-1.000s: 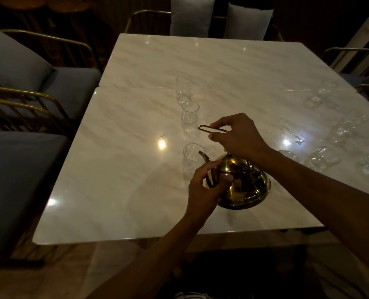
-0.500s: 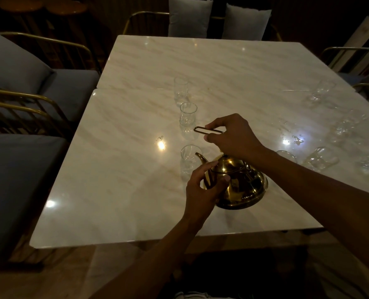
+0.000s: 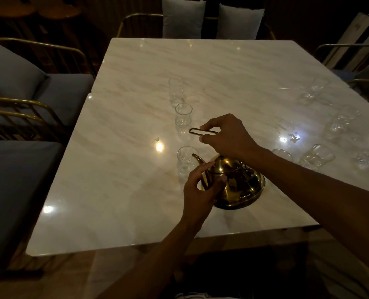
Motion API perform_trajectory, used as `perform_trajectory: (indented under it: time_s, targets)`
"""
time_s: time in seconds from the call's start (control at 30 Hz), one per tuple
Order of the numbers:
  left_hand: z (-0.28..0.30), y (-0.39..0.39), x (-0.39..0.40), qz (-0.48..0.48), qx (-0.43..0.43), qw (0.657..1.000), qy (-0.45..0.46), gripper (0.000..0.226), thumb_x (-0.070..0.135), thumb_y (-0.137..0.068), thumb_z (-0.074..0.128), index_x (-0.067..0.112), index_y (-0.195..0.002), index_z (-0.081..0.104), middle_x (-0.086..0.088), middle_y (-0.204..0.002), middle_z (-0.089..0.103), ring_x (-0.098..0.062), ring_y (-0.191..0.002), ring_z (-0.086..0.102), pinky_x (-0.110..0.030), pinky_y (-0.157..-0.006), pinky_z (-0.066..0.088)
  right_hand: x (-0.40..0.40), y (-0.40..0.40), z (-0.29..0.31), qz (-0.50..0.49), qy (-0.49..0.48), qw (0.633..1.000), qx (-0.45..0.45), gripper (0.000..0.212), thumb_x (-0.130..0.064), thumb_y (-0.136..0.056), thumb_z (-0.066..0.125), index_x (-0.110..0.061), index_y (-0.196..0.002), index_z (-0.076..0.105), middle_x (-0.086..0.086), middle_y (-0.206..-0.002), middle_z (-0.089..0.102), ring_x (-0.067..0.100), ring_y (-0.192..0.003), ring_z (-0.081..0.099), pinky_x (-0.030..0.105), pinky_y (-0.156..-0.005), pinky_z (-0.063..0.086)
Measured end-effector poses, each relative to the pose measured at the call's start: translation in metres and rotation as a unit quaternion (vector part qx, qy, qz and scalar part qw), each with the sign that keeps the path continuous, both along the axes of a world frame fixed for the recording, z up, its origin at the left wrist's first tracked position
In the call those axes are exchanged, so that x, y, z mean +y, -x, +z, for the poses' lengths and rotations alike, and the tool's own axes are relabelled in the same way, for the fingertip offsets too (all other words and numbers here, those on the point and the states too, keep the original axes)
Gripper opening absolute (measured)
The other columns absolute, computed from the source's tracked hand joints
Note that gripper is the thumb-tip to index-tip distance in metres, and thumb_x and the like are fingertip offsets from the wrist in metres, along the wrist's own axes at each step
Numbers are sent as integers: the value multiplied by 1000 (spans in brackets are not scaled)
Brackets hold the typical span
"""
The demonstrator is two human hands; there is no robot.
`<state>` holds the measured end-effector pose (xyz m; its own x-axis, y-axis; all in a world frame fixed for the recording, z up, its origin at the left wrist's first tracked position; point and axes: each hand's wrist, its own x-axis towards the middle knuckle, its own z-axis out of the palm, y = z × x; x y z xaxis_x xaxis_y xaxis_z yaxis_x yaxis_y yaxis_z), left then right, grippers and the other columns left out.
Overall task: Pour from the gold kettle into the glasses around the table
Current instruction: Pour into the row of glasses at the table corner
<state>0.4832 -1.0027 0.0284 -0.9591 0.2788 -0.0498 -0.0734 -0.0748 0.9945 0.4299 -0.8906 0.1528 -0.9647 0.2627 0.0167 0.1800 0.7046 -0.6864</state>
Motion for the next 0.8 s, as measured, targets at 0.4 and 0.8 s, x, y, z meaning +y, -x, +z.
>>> perform_trajectory:
  time_s: [0.4,0.8]
  targets:
    - [0,-2,0,4,-2,1000,-7,42,29,-83,76,36,-123,64,18,-125,64,-3,-121,54,-45,-104,48,0,-2,-1,1,0,1000,-2,30,-22,-81,74,-16,-110,72,4,-129,60,15,-120,54,19,-82,33]
    - [3,-3,-1,3,2,1000,-9,41,29,-83,76,35,-122,65,29,-118,63,7,-116,54,-36,-105,47,-3,-2,4,-2,-14,1000,-7,31,-23,-81,75,-15,-112,71,4,-130,60,17,-110,60,5,-59,32]
